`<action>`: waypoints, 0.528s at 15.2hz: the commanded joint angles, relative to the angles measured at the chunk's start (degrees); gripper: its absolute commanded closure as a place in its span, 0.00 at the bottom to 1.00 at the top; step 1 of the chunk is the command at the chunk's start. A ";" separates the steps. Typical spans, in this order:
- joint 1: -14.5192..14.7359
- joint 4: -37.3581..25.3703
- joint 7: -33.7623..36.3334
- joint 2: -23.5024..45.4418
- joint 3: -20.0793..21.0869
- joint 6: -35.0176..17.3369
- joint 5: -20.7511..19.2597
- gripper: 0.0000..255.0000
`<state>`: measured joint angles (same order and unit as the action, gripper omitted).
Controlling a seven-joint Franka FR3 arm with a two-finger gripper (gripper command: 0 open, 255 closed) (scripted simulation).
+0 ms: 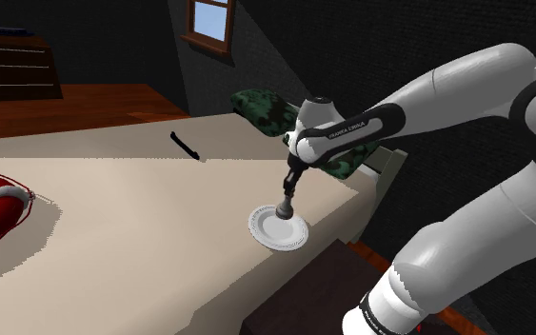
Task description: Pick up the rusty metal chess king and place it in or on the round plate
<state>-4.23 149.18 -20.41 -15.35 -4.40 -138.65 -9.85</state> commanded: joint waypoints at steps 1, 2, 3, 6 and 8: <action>-0.06 0.60 0.30 1.19 0.01 -1.83 -0.21 1.00; -0.10 0.90 0.43 1.81 0.00 -2.75 -0.33 1.00; -0.15 1.18 0.57 2.45 -0.01 -3.66 -0.46 1.00; -0.30 1.94 1.02 4.47 -0.03 -6.43 -0.87 1.00; -0.40 2.37 1.35 5.90 -0.05 -8.28 -1.19 1.00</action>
<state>-4.52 151.30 -19.14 -10.19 -4.37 -145.88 -10.87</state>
